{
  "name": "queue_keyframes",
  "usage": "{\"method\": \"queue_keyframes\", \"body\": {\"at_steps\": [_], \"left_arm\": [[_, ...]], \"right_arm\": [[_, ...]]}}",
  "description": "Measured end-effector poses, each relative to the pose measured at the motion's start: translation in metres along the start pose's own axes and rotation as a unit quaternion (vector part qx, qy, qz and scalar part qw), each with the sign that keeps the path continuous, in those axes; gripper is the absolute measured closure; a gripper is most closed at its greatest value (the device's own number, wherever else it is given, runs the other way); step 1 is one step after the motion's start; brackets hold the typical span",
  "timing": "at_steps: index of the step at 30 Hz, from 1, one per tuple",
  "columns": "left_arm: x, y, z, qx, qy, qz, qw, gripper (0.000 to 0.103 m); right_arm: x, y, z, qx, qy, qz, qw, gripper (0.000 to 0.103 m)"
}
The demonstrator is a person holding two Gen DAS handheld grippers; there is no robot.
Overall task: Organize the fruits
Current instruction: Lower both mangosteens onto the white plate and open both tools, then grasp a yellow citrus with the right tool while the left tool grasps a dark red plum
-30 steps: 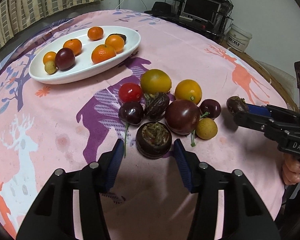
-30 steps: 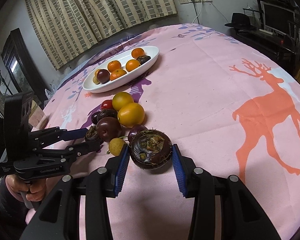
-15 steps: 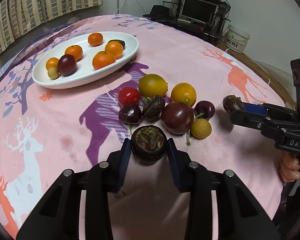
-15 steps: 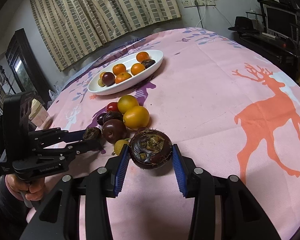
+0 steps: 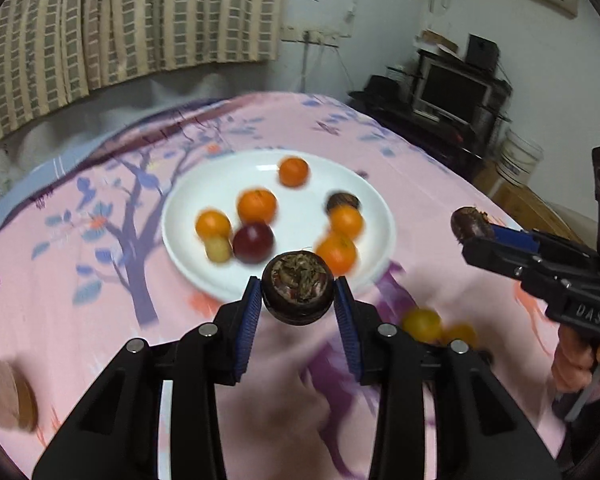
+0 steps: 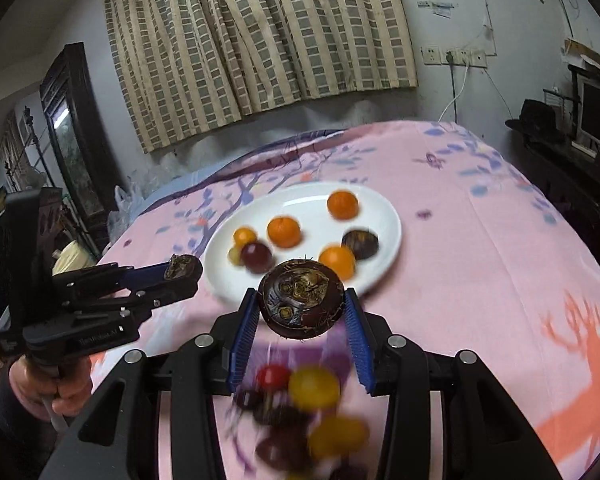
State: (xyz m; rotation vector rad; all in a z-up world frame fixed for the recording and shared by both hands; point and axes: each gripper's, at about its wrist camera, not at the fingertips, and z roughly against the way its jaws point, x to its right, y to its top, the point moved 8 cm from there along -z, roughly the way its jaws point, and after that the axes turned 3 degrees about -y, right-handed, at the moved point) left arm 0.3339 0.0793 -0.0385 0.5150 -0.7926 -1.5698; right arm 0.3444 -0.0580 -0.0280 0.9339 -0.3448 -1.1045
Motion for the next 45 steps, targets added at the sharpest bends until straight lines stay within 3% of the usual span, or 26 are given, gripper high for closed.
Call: {"method": "queue_keyframes", "body": {"at_steps": [3,9,10,12,15,18,24,28,33,45], "left_arm": [[-0.014,0.024,-0.030,0.001,0.015,0.014,0.9998,0.066],[-0.034,0.046,-0.075,-0.021,0.030,0.029,0.9989,0.066],[-0.037,0.047,-0.079,-0.024,0.036,0.032,0.9985,0.062],[-0.042,0.047,-0.077,-0.017,0.053,0.040,0.9977,0.026],[-0.046,0.049,-0.059,0.013,0.068,0.047,0.9965,0.011],[-0.044,0.043,-0.035,0.013,0.066,0.053,0.9963,0.006],[-0.036,0.000,0.004,0.012,0.071,0.077,0.9945,0.005],[-0.026,-0.035,0.009,-0.007,0.062,0.104,0.9926,0.005],[-0.012,-0.067,0.004,-0.033,0.055,0.095,0.9934,0.005],[0.000,-0.076,0.011,-0.030,0.046,0.085,0.9949,0.005]], "right_arm": [[0.005,0.023,-0.043,-0.013,-0.016,0.003,1.000,0.060],[0.012,0.038,-0.103,-0.048,-0.032,0.023,0.998,0.059],[0.012,0.037,-0.106,-0.049,-0.031,0.022,0.998,0.057],[0.013,0.037,-0.105,-0.048,-0.028,0.020,0.998,0.052],[0.015,0.038,-0.092,-0.037,-0.033,0.026,0.998,0.049],[0.016,0.037,-0.068,-0.028,-0.024,0.015,0.999,0.046],[0.011,-0.009,-0.036,-0.056,-0.010,0.028,0.998,0.045],[0.012,-0.043,-0.031,-0.089,0.008,0.008,0.996,0.045],[0.011,-0.061,-0.028,-0.109,0.018,-0.003,0.994,0.045],[0.010,-0.085,-0.038,-0.143,0.007,0.002,0.990,0.054]]}}
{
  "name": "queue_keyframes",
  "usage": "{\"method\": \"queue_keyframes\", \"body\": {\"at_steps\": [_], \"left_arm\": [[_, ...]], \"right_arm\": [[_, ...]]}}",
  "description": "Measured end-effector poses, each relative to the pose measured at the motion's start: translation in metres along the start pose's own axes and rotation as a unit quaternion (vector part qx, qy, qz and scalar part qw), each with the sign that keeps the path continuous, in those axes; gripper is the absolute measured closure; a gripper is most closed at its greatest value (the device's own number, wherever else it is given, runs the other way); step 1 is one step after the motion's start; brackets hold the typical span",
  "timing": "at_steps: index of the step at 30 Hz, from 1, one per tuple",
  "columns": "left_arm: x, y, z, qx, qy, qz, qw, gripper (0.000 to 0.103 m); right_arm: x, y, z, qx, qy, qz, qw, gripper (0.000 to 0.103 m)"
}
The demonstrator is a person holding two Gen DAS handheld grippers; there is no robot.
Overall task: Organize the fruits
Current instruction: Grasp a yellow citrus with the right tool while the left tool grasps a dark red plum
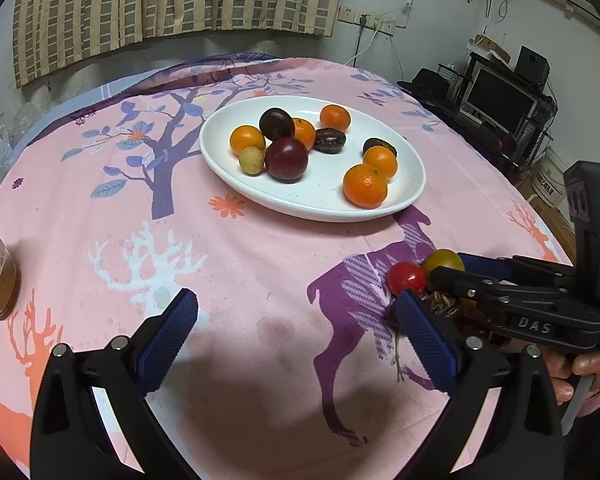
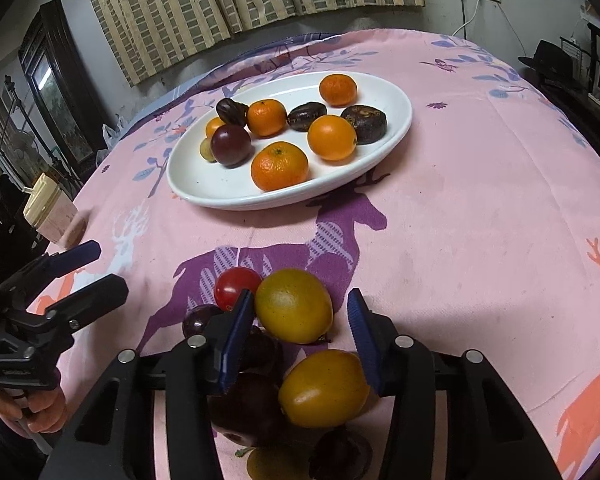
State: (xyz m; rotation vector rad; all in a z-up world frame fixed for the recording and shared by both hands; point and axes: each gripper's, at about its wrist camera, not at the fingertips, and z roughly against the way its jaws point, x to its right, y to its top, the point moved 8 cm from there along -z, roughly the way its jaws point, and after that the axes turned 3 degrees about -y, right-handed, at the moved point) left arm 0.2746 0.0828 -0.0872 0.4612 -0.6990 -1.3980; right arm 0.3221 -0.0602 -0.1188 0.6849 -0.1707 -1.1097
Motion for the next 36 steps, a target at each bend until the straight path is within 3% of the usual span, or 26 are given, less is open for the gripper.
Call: {"method": "queue_keyframes", "body": {"at_steps": [10,14,16,20,22,24,36], "left_arm": [[0.006,0.000,0.003,0.002,-0.003,-0.009,1.0000,0.005],[0.011,-0.002,0.004,-0.001,-0.013,-0.013,0.9998,0.005],[0.019,-0.005,0.003,-0.011,-0.036,-0.017,0.9992,0.005],[0.058,-0.022,0.004,-0.043,-0.125,-0.039,0.9905,0.005],[0.081,-0.032,0.005,-0.059,-0.154,-0.059,0.9846,0.010],[0.097,-0.040,0.003,-0.071,-0.167,-0.078,0.9803,0.030],[0.115,-0.042,-0.020,-0.103,-0.181,-0.033,0.9775,0.045]], "right_arm": [[-0.006,0.000,-0.002,0.006,-0.001,0.015,1.000,0.063],[0.003,0.006,0.006,0.018,0.022,-0.023,0.999,0.064],[0.012,0.013,0.016,0.039,0.024,-0.042,0.998,0.064],[0.027,0.020,0.027,0.066,0.008,-0.068,0.995,0.064],[0.031,0.021,0.027,0.067,0.005,-0.077,0.995,0.064],[0.031,0.022,0.027,0.067,0.005,-0.080,0.994,0.064],[0.021,0.021,0.038,0.080,0.003,-0.056,0.995,0.064]]}}
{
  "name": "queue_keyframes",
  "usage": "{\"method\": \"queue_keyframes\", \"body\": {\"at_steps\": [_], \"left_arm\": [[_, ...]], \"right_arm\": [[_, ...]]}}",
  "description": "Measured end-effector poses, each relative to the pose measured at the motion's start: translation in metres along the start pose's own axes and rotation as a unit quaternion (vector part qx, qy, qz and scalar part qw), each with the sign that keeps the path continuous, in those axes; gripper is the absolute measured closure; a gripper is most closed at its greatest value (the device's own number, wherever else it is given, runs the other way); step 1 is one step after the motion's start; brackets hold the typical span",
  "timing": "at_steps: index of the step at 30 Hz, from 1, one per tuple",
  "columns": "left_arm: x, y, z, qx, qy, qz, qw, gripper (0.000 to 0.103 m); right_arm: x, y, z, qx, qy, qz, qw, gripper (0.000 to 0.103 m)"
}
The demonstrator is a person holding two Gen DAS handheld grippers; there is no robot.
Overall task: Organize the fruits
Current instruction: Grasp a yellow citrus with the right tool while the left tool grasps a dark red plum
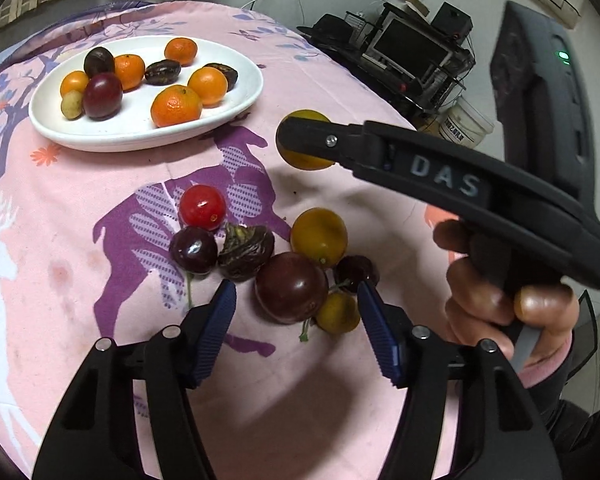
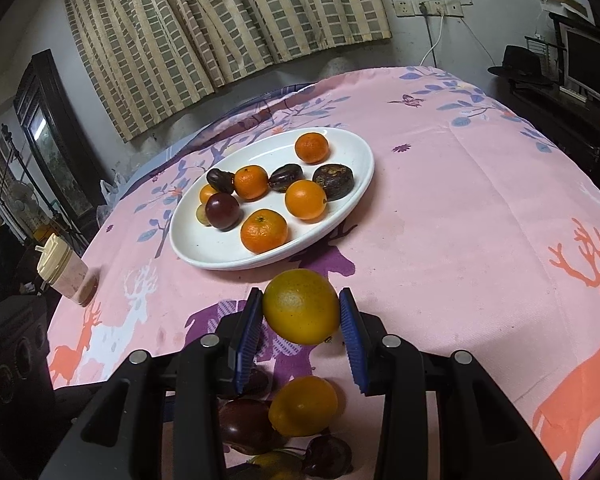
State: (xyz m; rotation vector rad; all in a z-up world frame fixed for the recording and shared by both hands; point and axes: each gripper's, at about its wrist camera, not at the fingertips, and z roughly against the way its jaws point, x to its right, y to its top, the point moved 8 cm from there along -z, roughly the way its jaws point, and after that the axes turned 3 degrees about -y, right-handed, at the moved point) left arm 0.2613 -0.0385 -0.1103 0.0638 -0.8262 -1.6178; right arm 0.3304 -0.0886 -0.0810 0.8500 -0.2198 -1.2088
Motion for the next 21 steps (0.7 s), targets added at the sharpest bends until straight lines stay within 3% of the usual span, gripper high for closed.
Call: {"method": "queue_keyframes", "body": {"at_steps": [3,8,10,11,21], "left_arm": [[0.001,-0.001,-0.008,-0.010,-0.002,0.005,0.9999,0.052],[0.001,-0.002,-0.010,-0.006,0.002,0.008,0.9999,0.054],[0.000,-0.001,-0.009,-0.002,0.005,0.007,1.0000,0.058],[-0.001,-0.001,-0.008,-0.001,0.010,0.006,0.9999,0.066],[0.004,0.000,0.010,0.008,0.005,-0.036,0.9993,0.066]], "right_arm": [[-0.002,0.000,0.003,0.002,0.004,0.000,1.000,0.064],[-0.002,0.001,0.007,0.007,0.007,-0.001,1.000,0.064],[-0.001,0.001,0.007,0.008,0.006,-0.001,1.000,0.064],[-0.001,0.001,0.008,0.009,0.005,-0.001,1.000,0.064],[0.001,-0.001,0.008,0.015,-0.014,0.007,1.000,0.064]]}}
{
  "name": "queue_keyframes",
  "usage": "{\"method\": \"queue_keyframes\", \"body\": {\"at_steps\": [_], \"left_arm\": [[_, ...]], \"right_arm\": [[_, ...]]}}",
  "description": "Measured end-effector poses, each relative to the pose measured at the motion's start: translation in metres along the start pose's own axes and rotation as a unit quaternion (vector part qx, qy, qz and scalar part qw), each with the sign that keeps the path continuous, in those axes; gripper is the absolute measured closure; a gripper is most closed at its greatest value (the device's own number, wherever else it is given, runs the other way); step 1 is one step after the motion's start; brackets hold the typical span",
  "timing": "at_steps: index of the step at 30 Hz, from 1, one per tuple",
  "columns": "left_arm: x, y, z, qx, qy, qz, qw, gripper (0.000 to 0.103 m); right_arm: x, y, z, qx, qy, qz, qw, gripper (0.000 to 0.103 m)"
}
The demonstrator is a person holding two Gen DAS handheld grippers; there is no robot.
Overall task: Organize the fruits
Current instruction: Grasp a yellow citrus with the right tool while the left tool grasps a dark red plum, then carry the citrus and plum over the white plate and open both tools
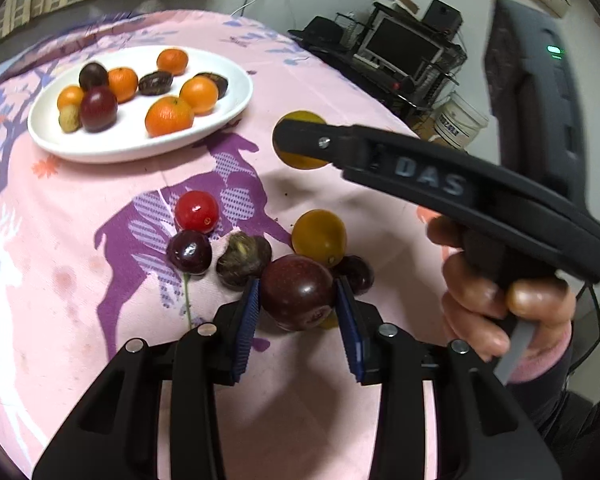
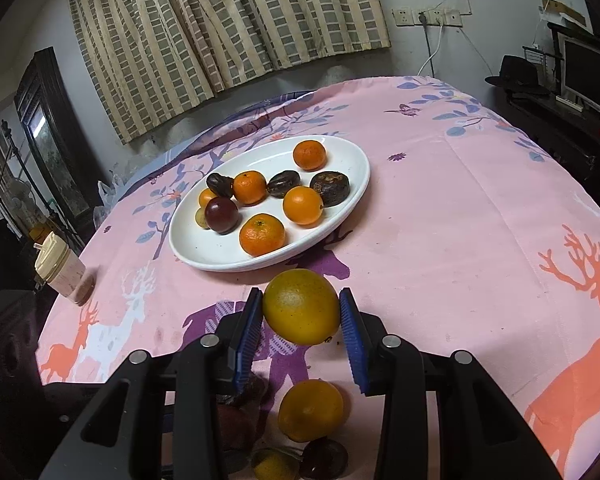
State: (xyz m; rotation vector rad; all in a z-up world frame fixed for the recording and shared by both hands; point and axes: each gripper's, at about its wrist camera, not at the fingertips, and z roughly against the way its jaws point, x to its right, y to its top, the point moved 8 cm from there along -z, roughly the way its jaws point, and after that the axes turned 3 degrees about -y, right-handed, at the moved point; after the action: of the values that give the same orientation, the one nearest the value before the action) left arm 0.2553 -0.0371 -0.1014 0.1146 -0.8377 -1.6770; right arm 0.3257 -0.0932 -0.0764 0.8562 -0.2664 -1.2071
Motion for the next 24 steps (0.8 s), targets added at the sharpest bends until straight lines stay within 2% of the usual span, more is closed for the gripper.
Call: {"method": "queue_keyframes", "body": {"at_steps": [5,8,11,15,18,21,22,24], "left_arm": [[-0.012,0.012,0.033,0.035,0.014,-0.030,0.9988,0.066],[-0.038,0.039,0.054,0.070,0.043,-0.035,0.9960,0.066],[-0.065,0.070,0.061,0.098,0.064,-0.018,0.9929,0.066],[-0.102,0.116,0.052,0.132,0.096,0.004,0.9866,0.066],[-0.123,0.139,0.034,0.128,0.098,0.024,0.9865,0.066],[-0.136,0.146,0.019,0.118,0.113,0.033,0.9861,0.065],[-0.139,0.145,0.017,0.112,0.119,0.038,0.9858,0.062],[-0.140,0.144,0.020,0.118,0.127,0.044,0.9839,0.030]], "right_arm": [[0.003,0.007,0.007,0.026,-0.002,-0.001,1.000,0.064],[0.001,0.018,0.008,0.038,0.011,-0.003,0.999,0.064],[-0.005,0.034,-0.002,0.037,0.011,0.003,0.999,0.064],[-0.017,0.065,-0.025,0.042,0.008,0.019,0.999,0.064],[-0.024,0.085,-0.050,0.037,0.004,0.026,0.999,0.064],[-0.025,0.094,-0.073,0.026,0.002,0.026,0.999,0.061],[-0.025,0.093,-0.076,0.023,0.005,0.022,0.999,0.054],[-0.023,0.089,-0.074,0.017,0.005,0.023,1.000,0.054]]}}
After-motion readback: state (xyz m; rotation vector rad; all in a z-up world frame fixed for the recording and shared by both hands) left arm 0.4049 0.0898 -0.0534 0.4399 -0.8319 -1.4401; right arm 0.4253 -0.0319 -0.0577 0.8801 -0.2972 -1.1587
